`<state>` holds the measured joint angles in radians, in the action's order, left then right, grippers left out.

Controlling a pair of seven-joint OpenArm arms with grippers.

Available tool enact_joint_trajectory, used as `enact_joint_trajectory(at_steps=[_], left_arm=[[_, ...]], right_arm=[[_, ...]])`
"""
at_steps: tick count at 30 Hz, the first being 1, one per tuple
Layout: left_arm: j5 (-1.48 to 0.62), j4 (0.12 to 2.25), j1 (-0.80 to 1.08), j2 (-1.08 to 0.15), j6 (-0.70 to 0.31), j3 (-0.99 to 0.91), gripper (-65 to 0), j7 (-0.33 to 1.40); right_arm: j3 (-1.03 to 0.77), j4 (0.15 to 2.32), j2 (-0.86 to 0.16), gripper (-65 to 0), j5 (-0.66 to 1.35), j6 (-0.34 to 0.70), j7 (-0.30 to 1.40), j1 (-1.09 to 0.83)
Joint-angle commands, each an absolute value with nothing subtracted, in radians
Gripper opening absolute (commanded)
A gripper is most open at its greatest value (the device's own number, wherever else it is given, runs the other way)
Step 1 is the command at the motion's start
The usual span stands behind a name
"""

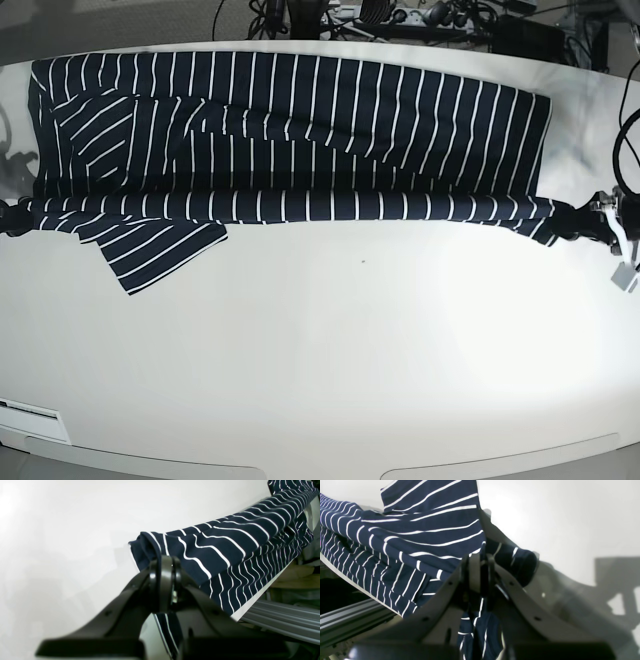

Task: Fold the T-shirt properly
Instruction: 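Lift the hem with both grippers and fold it toward the collar, then tuck the loose sleeve under with the right gripper toward the fold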

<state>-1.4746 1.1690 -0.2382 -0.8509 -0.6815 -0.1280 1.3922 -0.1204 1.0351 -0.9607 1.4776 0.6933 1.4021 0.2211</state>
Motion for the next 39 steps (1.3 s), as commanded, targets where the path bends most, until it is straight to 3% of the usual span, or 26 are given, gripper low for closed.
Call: enact_joint_trajectory(at_steps=[1,19,37,39], left_arm=[[-1.484,1.181,-0.255,-0.887,-0.68,-0.138,-65.0,1.396],[-1.484,1.258,-0.128,-0.904,-0.68,-0.125,-65.0,1.396],[-1.484,1.263,-0.017,-0.906,-0.658,-0.125,-65.0,1.396],[-1.484,1.263,-0.017,-0.906,-0.658,-0.125,-51.7,1.396]], right_arm=[[-0.131,1.048,-0.998,-65.0,1.484,0.698,1.396,0.224],[-0.131,1.192,-0.997,-65.0,1.484,0.698,1.396,0.076],[-0.131,1.192,-0.992,-65.0,1.484,0.698,1.371,0.075],[-0.131,1.192,-0.992,-62.8,1.484,0.698,1.367,0.078]])
